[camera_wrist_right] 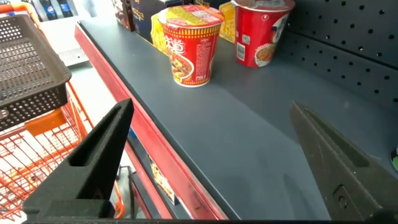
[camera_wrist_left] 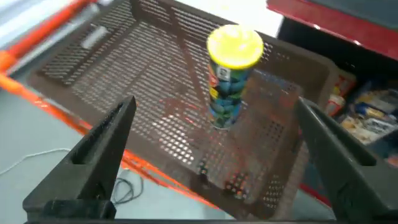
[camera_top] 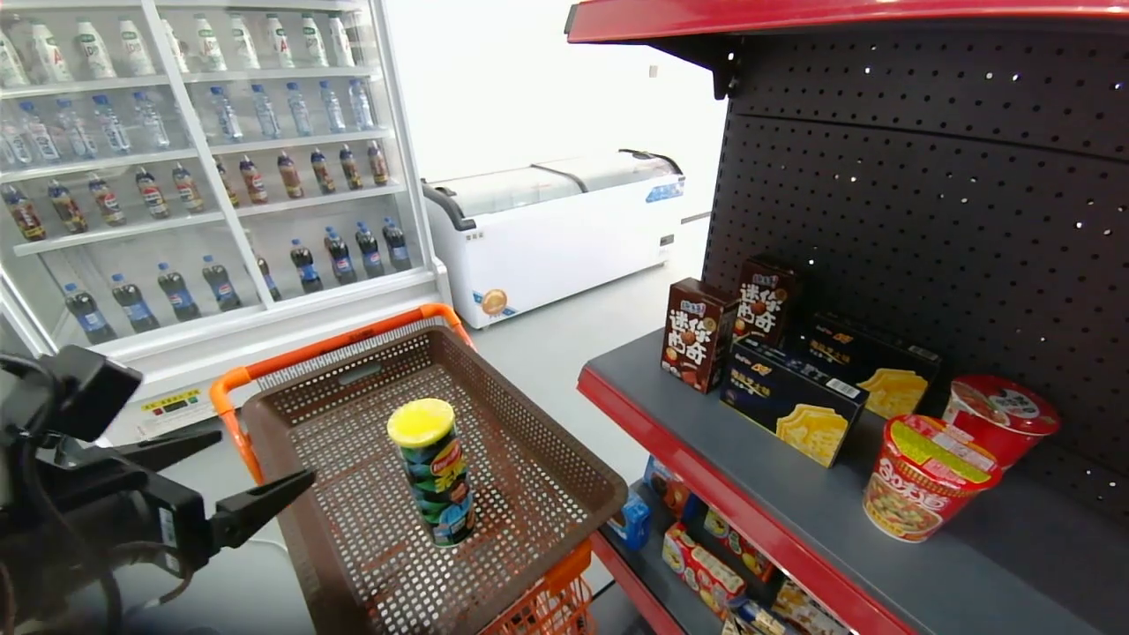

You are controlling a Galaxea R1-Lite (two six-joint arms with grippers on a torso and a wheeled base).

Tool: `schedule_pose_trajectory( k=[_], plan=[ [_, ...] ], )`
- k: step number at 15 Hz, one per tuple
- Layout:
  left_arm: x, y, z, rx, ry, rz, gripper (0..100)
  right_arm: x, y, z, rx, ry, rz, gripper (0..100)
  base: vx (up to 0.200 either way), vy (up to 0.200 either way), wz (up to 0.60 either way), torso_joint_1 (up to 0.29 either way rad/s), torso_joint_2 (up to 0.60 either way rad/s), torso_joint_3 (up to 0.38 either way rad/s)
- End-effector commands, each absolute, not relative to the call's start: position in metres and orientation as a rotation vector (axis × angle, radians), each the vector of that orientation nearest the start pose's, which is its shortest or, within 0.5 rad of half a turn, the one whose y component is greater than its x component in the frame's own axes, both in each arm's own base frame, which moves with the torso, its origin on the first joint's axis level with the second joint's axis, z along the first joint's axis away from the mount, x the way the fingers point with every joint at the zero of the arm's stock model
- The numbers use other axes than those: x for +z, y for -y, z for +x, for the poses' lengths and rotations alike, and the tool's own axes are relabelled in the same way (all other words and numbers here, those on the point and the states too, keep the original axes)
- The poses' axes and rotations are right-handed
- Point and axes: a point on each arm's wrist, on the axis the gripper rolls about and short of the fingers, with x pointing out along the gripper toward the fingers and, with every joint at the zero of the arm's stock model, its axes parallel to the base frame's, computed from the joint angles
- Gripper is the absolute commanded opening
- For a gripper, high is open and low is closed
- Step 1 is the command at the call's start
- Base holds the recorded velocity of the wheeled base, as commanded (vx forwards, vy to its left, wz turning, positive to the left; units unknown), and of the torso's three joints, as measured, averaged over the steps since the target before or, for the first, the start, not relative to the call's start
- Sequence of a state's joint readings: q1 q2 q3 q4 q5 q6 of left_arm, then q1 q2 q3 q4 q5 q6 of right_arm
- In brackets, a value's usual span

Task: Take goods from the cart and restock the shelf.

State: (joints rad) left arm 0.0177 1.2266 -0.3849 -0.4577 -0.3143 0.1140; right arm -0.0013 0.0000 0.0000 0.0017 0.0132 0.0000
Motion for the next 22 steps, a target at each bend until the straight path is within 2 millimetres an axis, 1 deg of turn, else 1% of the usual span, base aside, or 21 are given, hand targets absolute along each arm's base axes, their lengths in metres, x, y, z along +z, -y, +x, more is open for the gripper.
schedule_pose_trajectory(
  k=[1,2,5,6,9,11,13,14,15,16,18,20,22],
  plan=[
    [0.132,0.011,0.19,-0.406,-0.501,0.019,100,0.075,0.0,-0.023,0.012,-0.003,0.0,100,0.0,0.0,0.0,0.0,0.0,0.0],
    [0.127,0.018,0.2,-0.439,-0.51,0.025,100,0.075,0.0,-0.023,0.012,-0.003,0.0,100,0.0,0.0,0.0,0.0,0.0,0.0],
    [0.107,0.021,0.23,-0.446,-0.51,0.027,100,0.075,0.0,-0.023,0.012,-0.003,0.0,100,0.0,0.0,0.0,0.0,0.0,0.0],
    [0.101,0.021,0.236,-0.447,-0.518,0.027,100,0.075,0.0,-0.023,0.012,-0.003,0.0,100,0.0,0.0,0.0,0.0,0.0,0.0],
    [0.074,0.023,0.252,-0.449,-0.551,0.023,100,0.075,0.0,-0.023,0.012,-0.003,0.0,100,0.0,0.0,0.0,0.0,0.0,0.0],
    [0.064,0.023,0.262,-0.451,-0.565,0.02,100,0.075,0.0,-0.023,0.012,-0.003,0.0,100,0.0,0.0,0.0,0.0,0.0,0.0],
    [0.05,0.025,0.277,-0.454,-0.568,0.02,100,0.075,0.0,-0.023,0.012,-0.003,0.0,100,0.0,0.0,0.0,0.0,0.0,0.0],
    [0.05,0.025,0.277,-0.454,-0.568,0.02,100,0.075,0.0,-0.023,0.012,-0.003,0.0,100,0.0,0.0,0.0,0.0,0.0,0.0],
    [0.04,0.034,0.286,-0.481,-0.568,0.026,100,0.075,0.0,-0.023,0.012,-0.003,0.0,100,0.0,0.0,0.0,0.0,0.0,0.0],
    [0.037,0.039,0.288,-0.496,-0.568,0.03,100,0.075,0.0,-0.023,0.012,-0.003,0.0,100,0.0,0.0,0.0,0.0,0.0,0.0],
    [0.028,0.053,0.299,-0.536,-0.559,0.045,100,0.075,0.0,-0.023,0.012,-0.003,0.0,100,0.0,0.0,0.0,0.0,0.0,0.0],
    [0.024,0.059,0.309,-0.539,-0.55,0.053,100,0.075,0.0,-0.023,0.012,-0.003,0.0,100,0.0,0.0,0.0,0.0,0.0,0.0],
    [0.016,0.066,0.322,-0.53,-0.55,0.067,100,0.075,0.0,-0.023,0.012,-0.003,0.0,100,0.0,0.0,0.0,0.0,0.0,0.0]
  ],
)
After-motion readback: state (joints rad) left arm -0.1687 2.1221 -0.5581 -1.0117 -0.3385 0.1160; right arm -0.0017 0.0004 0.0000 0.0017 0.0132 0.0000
